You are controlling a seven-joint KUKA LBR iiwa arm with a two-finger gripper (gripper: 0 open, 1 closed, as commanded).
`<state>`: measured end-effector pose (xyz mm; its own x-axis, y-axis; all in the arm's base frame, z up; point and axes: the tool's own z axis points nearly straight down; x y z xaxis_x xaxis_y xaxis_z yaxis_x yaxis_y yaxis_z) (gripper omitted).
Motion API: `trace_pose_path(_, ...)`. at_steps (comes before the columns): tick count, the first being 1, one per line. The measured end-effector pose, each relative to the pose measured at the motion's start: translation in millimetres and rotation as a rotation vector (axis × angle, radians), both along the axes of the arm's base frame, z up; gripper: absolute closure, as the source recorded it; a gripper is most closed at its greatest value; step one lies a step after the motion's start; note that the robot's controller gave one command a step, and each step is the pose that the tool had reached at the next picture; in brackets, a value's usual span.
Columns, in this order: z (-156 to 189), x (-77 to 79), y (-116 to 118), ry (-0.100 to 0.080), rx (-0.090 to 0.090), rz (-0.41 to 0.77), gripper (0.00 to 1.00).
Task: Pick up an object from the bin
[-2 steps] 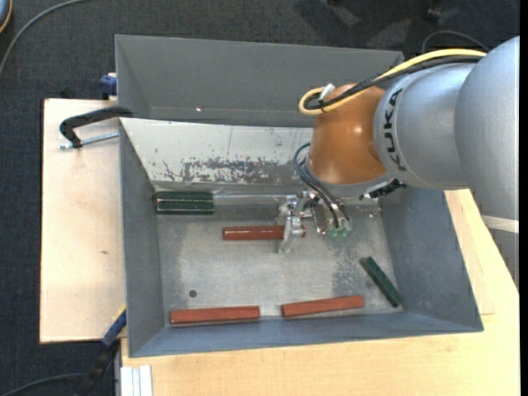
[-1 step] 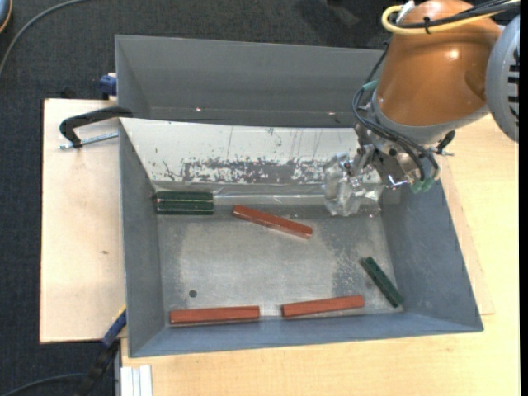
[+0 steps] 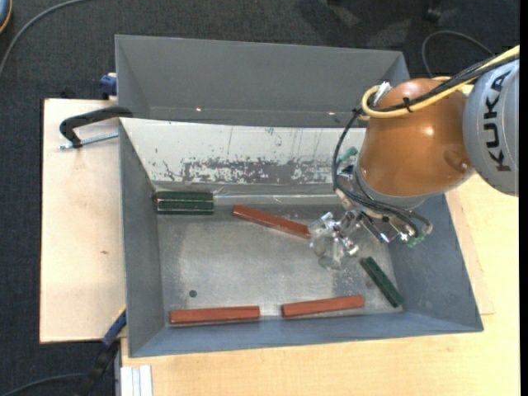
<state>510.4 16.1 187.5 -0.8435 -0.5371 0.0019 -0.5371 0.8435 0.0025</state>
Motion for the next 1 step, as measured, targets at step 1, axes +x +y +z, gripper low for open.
trace_pose_path(1,1.9,1.5,-0.2,-0.005,0.0,-0.001,0.0)
